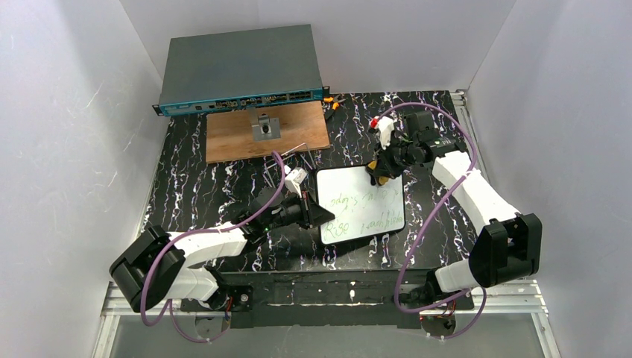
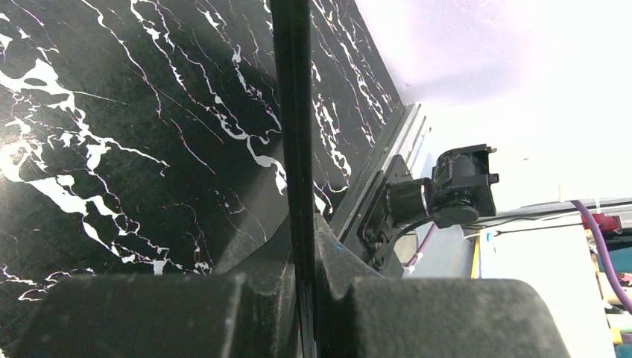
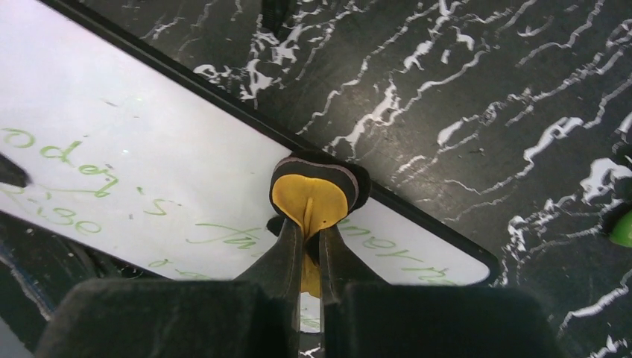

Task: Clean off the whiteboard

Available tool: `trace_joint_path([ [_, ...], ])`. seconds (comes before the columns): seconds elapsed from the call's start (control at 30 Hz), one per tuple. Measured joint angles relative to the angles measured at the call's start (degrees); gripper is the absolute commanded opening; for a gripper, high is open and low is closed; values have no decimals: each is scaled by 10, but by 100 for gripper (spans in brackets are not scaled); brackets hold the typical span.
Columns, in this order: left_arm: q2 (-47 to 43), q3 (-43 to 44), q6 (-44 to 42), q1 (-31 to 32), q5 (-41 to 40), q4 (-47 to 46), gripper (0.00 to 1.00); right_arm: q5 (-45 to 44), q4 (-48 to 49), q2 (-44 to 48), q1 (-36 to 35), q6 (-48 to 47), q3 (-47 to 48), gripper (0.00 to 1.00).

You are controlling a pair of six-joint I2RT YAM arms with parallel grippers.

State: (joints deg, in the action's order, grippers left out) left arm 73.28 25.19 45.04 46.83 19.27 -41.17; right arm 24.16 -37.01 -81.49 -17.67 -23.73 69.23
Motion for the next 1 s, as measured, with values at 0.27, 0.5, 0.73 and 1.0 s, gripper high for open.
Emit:
trace_joint_path([
  [0.27, 0, -1, -7, 0, 5, -4, 0, 67, -6, 30, -20, -27, -46, 1],
  [0.5, 0, -1, -6, 0, 7, -4, 0, 50, 0, 53, -4, -13, -91, 1],
  [0.73, 0, -1, 1, 0, 4, -3, 0, 3, 7, 21, 23, 28, -51, 1],
  [1.0, 0, -1, 1, -1, 1, -4, 0, 50, 5, -1, 12, 25, -15, 1],
])
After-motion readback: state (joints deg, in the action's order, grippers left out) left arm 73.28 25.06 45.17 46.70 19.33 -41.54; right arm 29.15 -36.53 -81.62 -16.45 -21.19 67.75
